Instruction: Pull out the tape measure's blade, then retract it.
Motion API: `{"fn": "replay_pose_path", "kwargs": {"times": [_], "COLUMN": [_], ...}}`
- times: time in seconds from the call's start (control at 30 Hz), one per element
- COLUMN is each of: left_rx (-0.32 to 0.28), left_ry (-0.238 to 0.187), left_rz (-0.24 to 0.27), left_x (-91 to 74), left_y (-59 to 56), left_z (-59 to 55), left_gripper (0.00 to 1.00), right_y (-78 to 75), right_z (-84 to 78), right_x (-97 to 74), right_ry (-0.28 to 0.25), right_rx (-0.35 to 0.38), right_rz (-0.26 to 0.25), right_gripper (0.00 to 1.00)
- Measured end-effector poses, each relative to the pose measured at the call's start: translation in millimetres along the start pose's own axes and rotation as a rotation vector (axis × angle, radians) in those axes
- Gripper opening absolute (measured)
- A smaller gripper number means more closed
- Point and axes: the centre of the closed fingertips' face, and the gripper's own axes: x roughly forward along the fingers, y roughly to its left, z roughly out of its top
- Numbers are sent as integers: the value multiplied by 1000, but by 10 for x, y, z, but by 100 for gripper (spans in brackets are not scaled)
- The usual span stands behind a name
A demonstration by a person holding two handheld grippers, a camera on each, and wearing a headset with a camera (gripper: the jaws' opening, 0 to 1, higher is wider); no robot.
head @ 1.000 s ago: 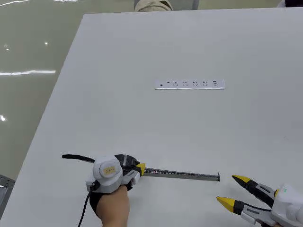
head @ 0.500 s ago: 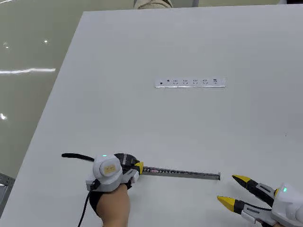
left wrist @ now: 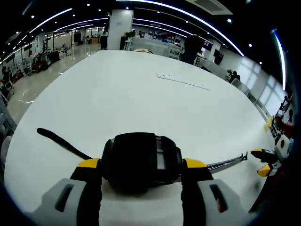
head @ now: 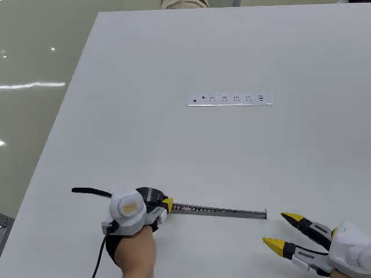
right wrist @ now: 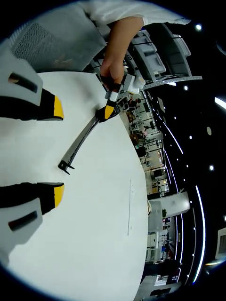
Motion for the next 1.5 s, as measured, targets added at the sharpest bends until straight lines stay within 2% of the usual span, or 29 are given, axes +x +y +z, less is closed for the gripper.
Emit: {"fn": "replay_pose_path", "kwargs": {"times": [0.2, 0.77, 1.1, 1.5], "left_rx": [0, 5, 7, 8], "left_ry": [3, 15, 18, 14], "left_rz": [-1, -7, -12, -11], "left_x": [7, 10, 8, 0], "left_y": [-1, -6, -3, -1], "left_z": [-3, -21, -22, -31], "left_gripper": [66, 66, 66, 67], "right_y": [-66, -128, -117, -123], "right_z": [1, -10, -27, -107], "right_x": [68, 280, 325, 353], "right_ry": [8, 55, 60, 74], "right_rx": [3, 2, 5, 34], "right_rz": [23, 110, 130, 138], "right_gripper": [51, 43, 36, 35]}}
